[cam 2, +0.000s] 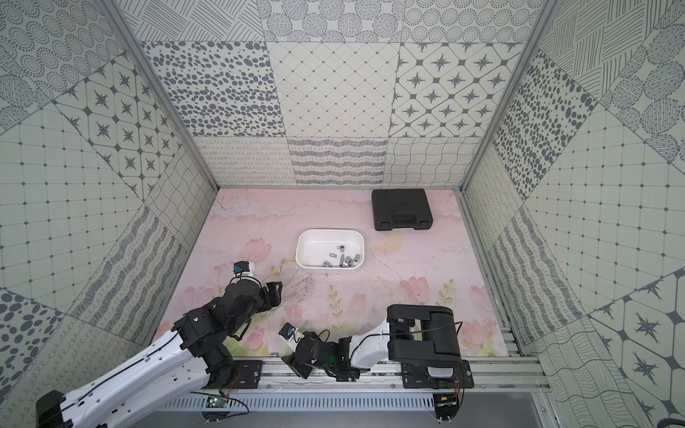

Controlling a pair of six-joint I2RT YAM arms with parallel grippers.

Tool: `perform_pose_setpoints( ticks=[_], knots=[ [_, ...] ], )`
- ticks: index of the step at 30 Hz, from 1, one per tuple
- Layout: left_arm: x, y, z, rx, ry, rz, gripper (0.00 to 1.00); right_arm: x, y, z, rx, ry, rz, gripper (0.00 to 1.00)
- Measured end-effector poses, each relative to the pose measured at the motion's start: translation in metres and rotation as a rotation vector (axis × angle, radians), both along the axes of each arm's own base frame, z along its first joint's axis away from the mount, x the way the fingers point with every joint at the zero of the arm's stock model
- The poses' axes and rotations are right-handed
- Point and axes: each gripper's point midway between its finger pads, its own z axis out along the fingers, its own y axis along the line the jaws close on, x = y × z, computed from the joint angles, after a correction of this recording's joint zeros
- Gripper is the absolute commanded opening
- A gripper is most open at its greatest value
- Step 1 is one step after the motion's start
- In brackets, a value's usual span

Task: Put the socket on the desktop into the storage box
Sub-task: Pick up the socket head from the center of the board.

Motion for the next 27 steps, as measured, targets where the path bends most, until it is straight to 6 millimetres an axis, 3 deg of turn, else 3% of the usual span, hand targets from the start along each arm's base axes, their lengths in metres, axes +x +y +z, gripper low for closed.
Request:
perform_pose_setpoints(
  ticks=[4,19,27],
  knots=[
    [0.0,0.003,-0.003,0.013,0.008,0.016,0.9,0.0,0.012,-0.002,0.003,-0.018,0.014,0.55],
    [0.0,0.008,-0.016,0.052,0.062,0.057,0.92,-0.011,0.026,-0.007,0.008,-0.03,0.063,0.5],
    [0.001,0.011,-0.016,0.055,0.06,0.075,0.92,-0.012,0.037,-0.008,-0.002,-0.043,0.068,0.41]
  ],
)
